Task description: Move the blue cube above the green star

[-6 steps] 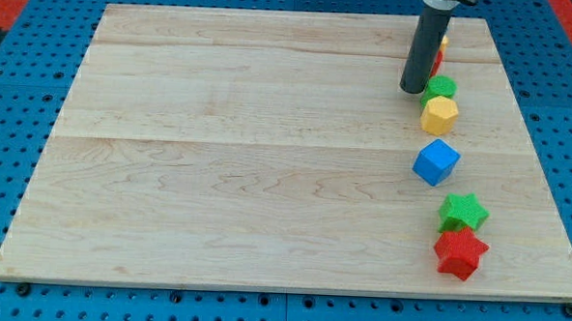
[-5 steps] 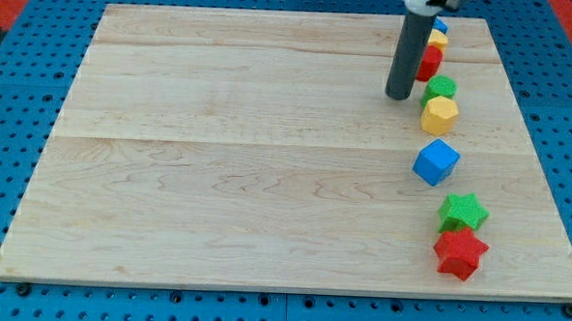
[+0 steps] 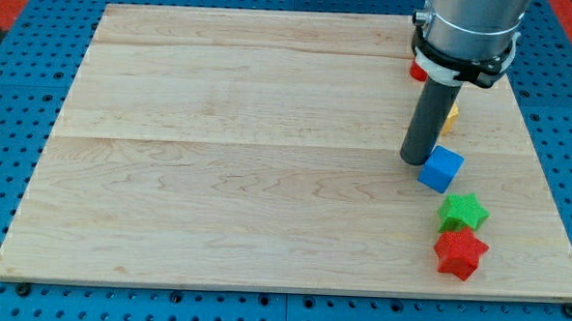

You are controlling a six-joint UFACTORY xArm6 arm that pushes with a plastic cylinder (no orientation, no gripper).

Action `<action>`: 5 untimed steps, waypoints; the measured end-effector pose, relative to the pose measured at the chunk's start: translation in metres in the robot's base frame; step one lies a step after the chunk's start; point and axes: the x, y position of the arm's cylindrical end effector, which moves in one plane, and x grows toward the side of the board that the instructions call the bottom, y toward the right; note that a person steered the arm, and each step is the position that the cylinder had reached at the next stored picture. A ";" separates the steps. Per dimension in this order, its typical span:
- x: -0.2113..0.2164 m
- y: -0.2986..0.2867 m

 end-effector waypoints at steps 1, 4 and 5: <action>0.005 -0.027; 0.021 0.007; 0.012 -0.005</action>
